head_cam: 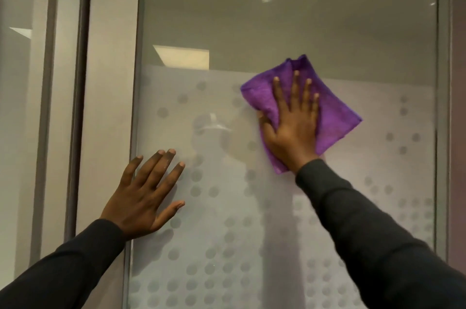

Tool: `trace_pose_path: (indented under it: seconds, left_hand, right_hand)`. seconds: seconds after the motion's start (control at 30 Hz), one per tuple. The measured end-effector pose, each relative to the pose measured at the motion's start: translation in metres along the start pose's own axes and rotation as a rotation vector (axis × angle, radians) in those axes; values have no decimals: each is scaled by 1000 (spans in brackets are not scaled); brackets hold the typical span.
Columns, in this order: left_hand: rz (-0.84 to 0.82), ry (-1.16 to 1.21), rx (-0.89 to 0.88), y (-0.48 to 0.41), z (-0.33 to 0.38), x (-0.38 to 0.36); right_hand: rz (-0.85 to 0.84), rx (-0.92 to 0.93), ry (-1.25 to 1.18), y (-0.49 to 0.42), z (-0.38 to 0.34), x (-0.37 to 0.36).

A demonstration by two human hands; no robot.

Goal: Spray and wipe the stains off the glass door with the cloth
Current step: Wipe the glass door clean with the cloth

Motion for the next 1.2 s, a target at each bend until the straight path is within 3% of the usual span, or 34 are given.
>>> trace_pose_path:
  seconds: [0.23,0.4,0.5,0.67,0.77,0.93,1.07,1.2]
  left_hand:
    - [43,16,-7,2,-1,5]
    - [40,30,-8,0,1,7]
    - [39,26,-8,0,2,7]
    - [70,17,-14,1,1,7]
    - [73,20,-14,0,1,7]
    - [68,114,5,-2,0,18]
    - [47,148,84,7,-23,25]
    - [21,132,211,7,-67,29]
  right_hand:
    - [-100,494,-82,116,-99,-54]
    - [-318,858,-198,164,-90,-65]
    - [-251,781,-172,111,-64,-41]
    - [4,307,-130,17,-35,-1]
    - [20,121,-66,18,-54,-8]
    - [-106,524,-114,127,-116,-56]
    - [-369,917,-194,223,-139,-89]
    - [-529,982,-255,179,-137,-82]
Point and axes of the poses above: each hand's wrist, its own y-axis away from the middle knuckle, its own x-axis out of the back of the hand, z = x × y, the point moved 9 cm from there along -y, towards the middle knuckle, and after that the axes turned 9 degrees about -z, right-handed, at the moved point
